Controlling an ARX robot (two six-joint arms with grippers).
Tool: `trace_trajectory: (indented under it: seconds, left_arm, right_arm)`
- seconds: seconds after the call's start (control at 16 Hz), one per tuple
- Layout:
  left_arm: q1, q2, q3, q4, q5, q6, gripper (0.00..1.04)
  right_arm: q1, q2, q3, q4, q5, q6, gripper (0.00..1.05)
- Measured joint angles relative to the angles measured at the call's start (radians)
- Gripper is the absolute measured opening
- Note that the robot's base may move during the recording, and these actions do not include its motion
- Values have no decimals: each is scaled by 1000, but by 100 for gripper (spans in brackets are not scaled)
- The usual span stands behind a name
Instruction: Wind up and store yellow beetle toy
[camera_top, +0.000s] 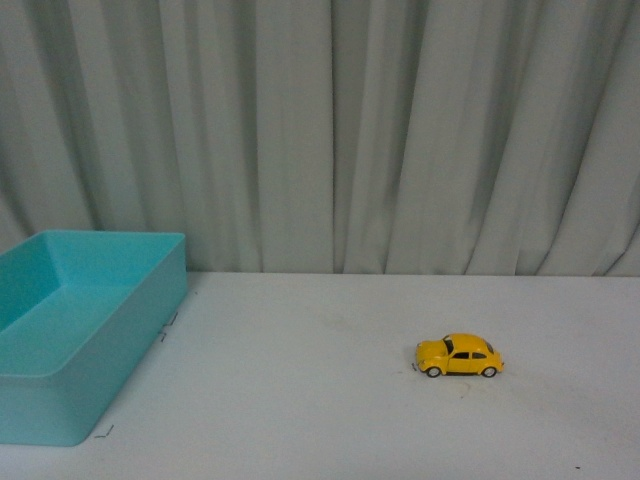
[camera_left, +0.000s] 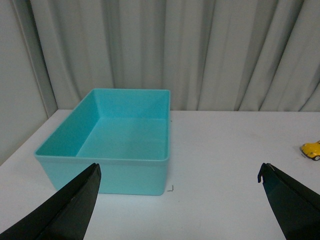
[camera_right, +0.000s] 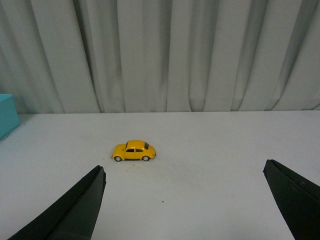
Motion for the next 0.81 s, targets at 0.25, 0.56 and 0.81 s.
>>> trace_trajectory:
  seconds: [0.25, 0.56, 0.81]
  left_arm:
    - [0, 0, 0, 0, 0, 0, 98]
    - [0, 0, 0, 0, 0, 0, 98]
    - [0, 0, 0, 0, 0, 0, 98]
  right_arm:
    - [0, 0, 0, 0, 0, 0, 98]
    - [0, 0, 0, 0, 0, 0, 98]
    - [0, 0, 0, 0, 0, 0, 98]
